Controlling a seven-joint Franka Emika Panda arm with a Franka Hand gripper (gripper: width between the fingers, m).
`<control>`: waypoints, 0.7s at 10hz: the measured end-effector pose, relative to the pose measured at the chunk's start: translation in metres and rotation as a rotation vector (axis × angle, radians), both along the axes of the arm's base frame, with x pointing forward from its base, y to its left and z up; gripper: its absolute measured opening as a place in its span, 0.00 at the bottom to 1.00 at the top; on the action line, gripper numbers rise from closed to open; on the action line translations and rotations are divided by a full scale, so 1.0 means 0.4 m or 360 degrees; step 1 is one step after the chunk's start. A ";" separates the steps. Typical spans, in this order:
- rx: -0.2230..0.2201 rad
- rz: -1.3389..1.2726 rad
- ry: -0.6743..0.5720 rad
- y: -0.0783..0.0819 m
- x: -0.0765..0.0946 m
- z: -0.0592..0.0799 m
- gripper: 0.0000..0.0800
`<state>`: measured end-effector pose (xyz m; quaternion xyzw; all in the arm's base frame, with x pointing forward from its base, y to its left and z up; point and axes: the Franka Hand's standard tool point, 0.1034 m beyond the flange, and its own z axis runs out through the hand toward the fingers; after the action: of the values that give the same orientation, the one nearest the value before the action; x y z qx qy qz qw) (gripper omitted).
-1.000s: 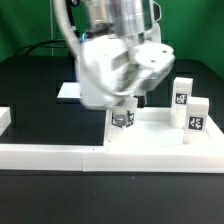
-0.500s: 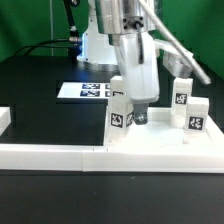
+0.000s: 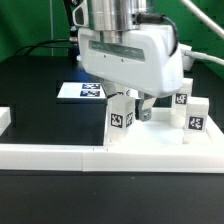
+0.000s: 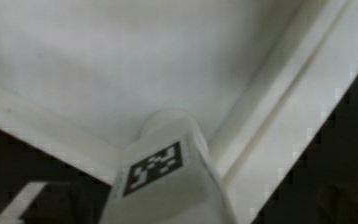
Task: Assemble square table
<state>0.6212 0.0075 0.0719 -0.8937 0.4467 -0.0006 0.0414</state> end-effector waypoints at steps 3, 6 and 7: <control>-0.0016 0.0175 -0.0021 0.000 -0.003 -0.006 0.81; -0.0012 0.0104 -0.0015 0.000 -0.003 -0.007 0.48; -0.0006 -0.0044 -0.0005 0.000 -0.003 -0.008 0.36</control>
Offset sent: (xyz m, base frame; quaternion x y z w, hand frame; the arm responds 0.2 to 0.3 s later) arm 0.0000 0.0000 0.0000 0.0000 0.0000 0.0650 0.9979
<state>0.6200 0.0075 0.0688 -0.8875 0.4589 -0.0032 0.0404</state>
